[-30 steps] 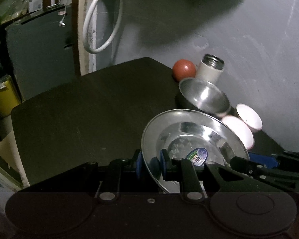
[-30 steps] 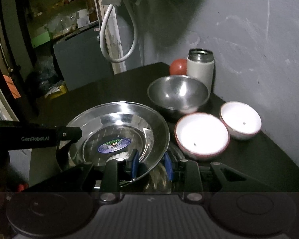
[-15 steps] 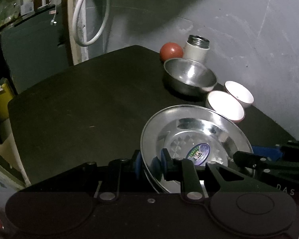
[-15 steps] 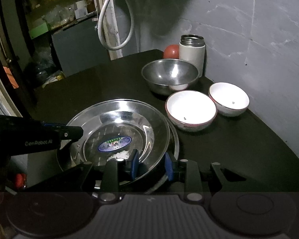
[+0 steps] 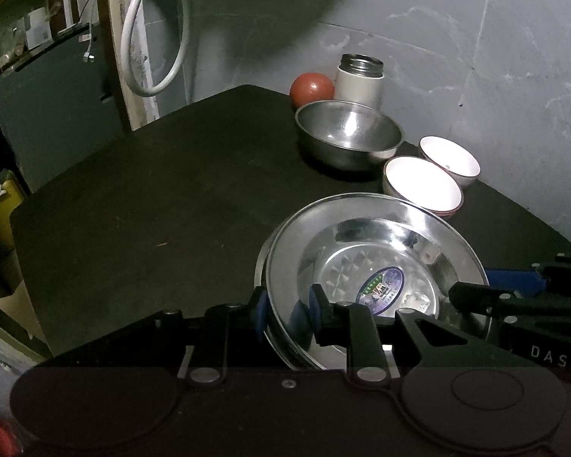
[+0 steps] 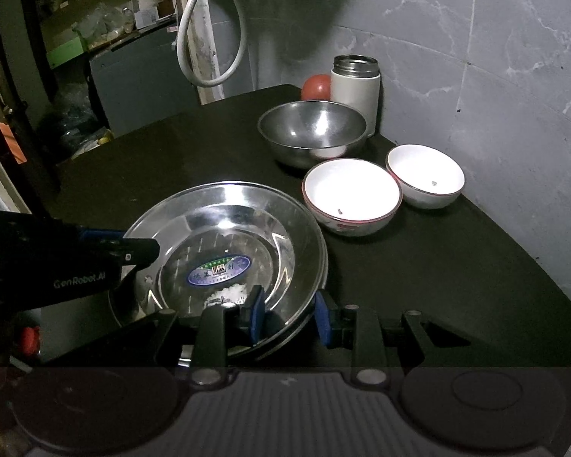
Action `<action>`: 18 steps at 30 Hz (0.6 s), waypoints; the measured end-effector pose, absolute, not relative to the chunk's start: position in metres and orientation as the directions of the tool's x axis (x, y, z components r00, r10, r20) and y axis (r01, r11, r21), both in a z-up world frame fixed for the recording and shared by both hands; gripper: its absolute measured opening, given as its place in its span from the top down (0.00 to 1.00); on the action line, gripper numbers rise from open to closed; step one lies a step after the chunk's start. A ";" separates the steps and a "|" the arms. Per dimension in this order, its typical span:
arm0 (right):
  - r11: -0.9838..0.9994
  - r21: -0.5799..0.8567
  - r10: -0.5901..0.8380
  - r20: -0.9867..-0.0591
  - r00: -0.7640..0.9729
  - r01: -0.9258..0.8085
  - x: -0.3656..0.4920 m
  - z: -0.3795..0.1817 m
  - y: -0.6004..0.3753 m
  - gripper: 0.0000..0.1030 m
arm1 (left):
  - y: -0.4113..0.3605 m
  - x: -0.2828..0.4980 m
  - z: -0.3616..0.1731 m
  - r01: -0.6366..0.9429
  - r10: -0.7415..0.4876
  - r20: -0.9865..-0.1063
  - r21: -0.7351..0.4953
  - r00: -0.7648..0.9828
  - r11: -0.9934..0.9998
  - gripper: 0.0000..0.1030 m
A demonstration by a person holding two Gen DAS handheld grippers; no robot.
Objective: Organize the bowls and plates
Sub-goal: 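Carry the labeled plate with both grippers and lower it onto the large plate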
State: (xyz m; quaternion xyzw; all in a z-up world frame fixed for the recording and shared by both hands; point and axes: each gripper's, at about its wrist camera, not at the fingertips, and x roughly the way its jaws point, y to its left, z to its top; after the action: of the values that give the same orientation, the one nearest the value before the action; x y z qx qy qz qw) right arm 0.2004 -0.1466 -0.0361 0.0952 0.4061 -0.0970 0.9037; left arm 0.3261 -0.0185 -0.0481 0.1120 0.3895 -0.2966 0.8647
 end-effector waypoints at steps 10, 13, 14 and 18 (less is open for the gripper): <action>0.963 0.093 -0.097 -0.753 0.651 0.252 0.201 -0.037 -0.146 0.69 | -0.019 0.324 -0.048 0.596 -0.416 -0.742 -0.027 0.526 0.803 0.75; 0.965 0.088 -0.100 -0.751 0.652 0.249 0.201 -0.039 -0.144 0.68 | -0.019 0.323 -0.048 0.595 -0.412 -0.741 -0.022 0.529 0.804 0.75; 0.965 0.083 -0.103 -0.751 0.653 0.248 0.201 -0.039 -0.142 0.68 | -0.019 0.323 -0.048 0.594 -0.411 -0.742 -0.021 0.530 0.804 0.75; 0.967 0.074 -0.108 -0.749 0.653 0.244 0.203 -0.040 -0.141 0.68 | -0.020 0.322 -0.049 0.593 -0.402 -0.742 -0.008 0.537 0.806 0.74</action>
State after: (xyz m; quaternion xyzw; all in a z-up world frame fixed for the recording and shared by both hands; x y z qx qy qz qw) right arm 0.2029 -0.1413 -0.0399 0.0843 0.4049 -0.0971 0.9053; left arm 0.3216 -0.0203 -0.0491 0.1229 0.3867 -0.2866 0.8679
